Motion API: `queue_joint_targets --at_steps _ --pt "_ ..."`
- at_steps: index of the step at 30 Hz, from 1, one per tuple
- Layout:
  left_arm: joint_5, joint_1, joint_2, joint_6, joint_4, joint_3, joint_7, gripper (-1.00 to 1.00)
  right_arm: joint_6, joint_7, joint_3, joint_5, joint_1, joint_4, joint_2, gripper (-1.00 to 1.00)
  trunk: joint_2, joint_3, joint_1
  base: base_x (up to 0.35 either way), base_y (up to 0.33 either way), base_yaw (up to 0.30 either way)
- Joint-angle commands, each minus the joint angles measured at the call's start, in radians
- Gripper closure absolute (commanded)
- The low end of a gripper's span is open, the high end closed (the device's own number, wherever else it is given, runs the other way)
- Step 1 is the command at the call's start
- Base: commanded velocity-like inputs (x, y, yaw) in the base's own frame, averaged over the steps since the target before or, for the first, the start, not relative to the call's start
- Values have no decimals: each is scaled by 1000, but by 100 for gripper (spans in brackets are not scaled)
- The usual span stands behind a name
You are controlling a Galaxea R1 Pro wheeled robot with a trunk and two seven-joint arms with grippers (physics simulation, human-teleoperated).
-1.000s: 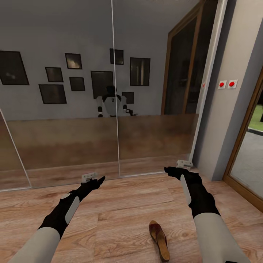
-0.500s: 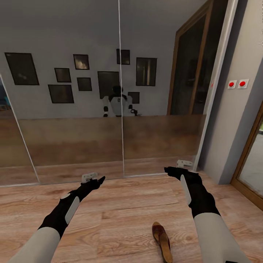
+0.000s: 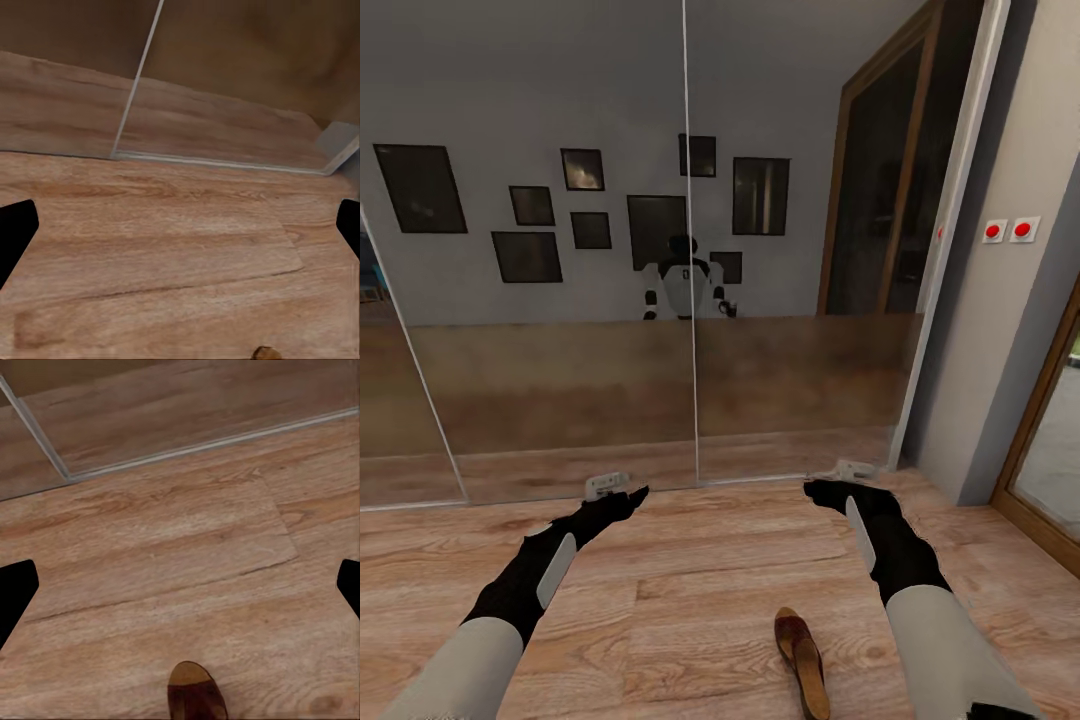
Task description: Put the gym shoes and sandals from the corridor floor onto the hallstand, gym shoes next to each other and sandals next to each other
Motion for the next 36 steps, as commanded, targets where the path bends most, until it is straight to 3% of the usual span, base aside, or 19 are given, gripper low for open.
queue_joint_targets --at_steps 1,9,16,20,29,33,36 --pt "9 -5 2 53 -10 3 -3 -100 -16 1 -3 5 -1 24 1 -100 -1 -1 0 0 0 0" --pt "-13 -55 24 249 -140 1 -3 -100 -243 2 -2 3 -1 193 2 -100 -1 -1 0 0 0 0" --pt "-62 -61 42 457 -316 1 -3 -100 -298 5 -4 0 -1 256 2 -100 -1 -1 0 0 0 0" --pt "-72 -62 49 546 -403 1 -3 -100 -307 6 -5 -2 -1 281 2 -100 -1 -1 0 0 0 0" --pt "-75 -61 69 590 -451 1 -3 -100 -475 5 -5 -5 0 430 2 -100 -1 -1 0 0 0 0" --pt "-76 -61 76 593 -455 1 -3 -100 -501 4 -5 -6 0 456 2 -100 -1 -1 0 0 0 10" --pt "-76 -61 79 593 -456 1 -3 -100 -505 4 -7 -7 0 461 2 -100 -1 -15 1 0 0 97"
